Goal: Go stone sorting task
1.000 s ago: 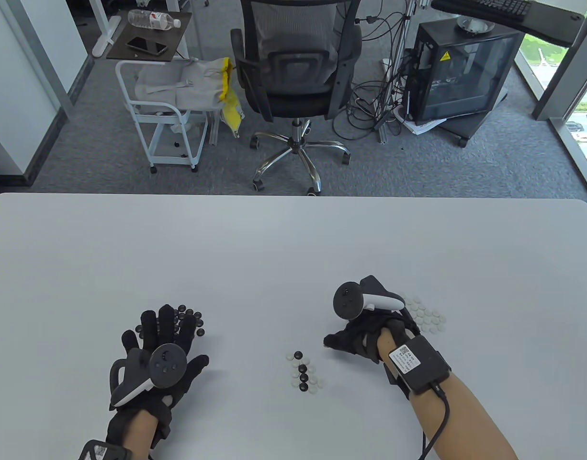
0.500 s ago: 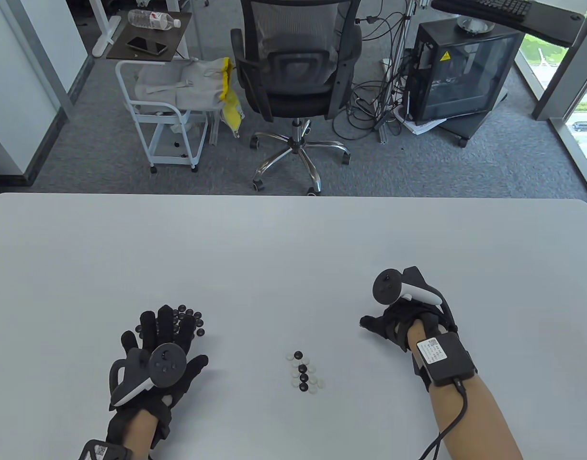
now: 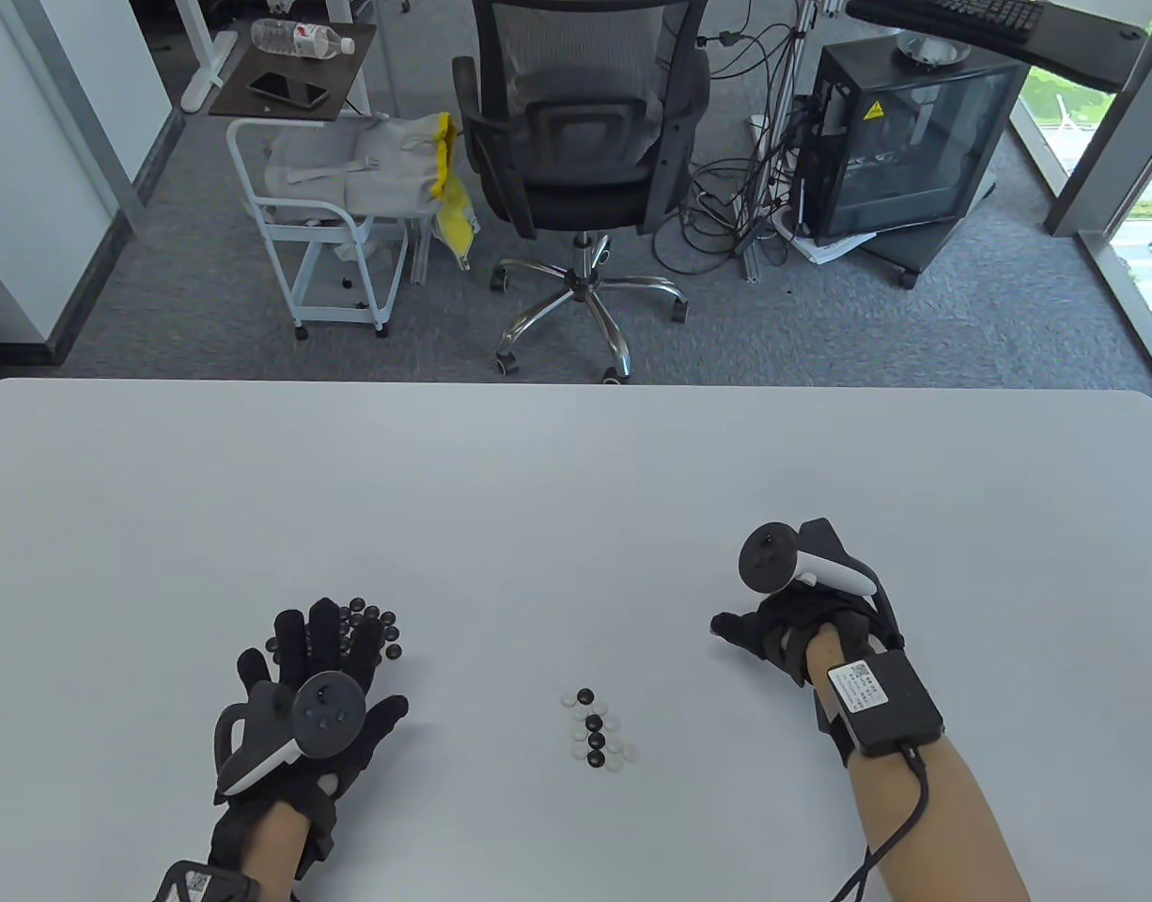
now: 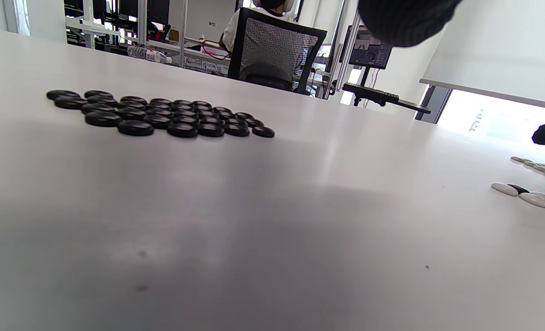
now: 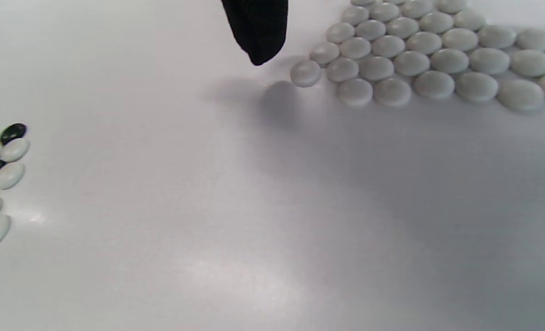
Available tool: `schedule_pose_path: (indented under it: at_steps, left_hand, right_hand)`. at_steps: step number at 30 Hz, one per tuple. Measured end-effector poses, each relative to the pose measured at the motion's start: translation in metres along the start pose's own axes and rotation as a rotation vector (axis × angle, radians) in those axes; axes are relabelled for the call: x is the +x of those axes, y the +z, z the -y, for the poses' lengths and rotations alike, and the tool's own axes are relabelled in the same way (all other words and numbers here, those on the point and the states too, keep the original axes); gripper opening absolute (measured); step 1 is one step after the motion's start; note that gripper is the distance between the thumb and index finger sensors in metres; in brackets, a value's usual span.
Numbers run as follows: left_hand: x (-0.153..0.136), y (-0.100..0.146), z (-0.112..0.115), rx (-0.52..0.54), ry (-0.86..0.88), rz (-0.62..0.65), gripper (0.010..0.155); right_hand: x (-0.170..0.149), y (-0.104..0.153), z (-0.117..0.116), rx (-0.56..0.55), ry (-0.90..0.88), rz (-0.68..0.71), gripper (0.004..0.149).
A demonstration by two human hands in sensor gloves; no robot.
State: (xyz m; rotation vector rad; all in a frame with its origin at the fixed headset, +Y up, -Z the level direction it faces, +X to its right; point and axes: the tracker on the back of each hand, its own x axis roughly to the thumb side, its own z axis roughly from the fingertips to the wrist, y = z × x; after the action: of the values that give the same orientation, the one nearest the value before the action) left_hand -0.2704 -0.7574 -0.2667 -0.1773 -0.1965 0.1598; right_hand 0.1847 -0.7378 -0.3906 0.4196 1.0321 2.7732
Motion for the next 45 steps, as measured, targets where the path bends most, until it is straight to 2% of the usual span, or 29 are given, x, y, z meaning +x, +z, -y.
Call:
schedule_pose_path:
  at_steps: [7,13,23,31,39,45]
  left_hand:
    - [0.000,0.000,0.001,-0.004,0.000,-0.004,0.080]
    - [0.000,0.000,0.000,0.003,0.003,-0.003,0.080]
    - [-0.002,0.000,0.000,0.007,0.010,-0.001,0.081]
    - [-0.002,0.000,0.000,0.006,0.015,-0.001,0.080]
    - [-0.003,0.000,0.000,0.009,0.014,0.000,0.080]
    - [-0.003,0.000,0.001,0.003,0.013,-0.005,0.080]
  right_hand:
    - [0.054,0.008,-0.005,0.050,0.058,0.201,0.067]
    - [0.099,0.009,-0.028,0.119,0.131,0.338,0.067]
    - [0.124,-0.005,-0.055,0.212,0.164,0.396,0.068]
    - [0.111,-0.010,-0.056,0.231,0.145,0.352,0.067]
    - [0.048,-0.005,-0.029,0.166,0.102,0.142,0.067]
    - [0.003,0.002,-0.018,0.127,0.051,0.011,0.067]
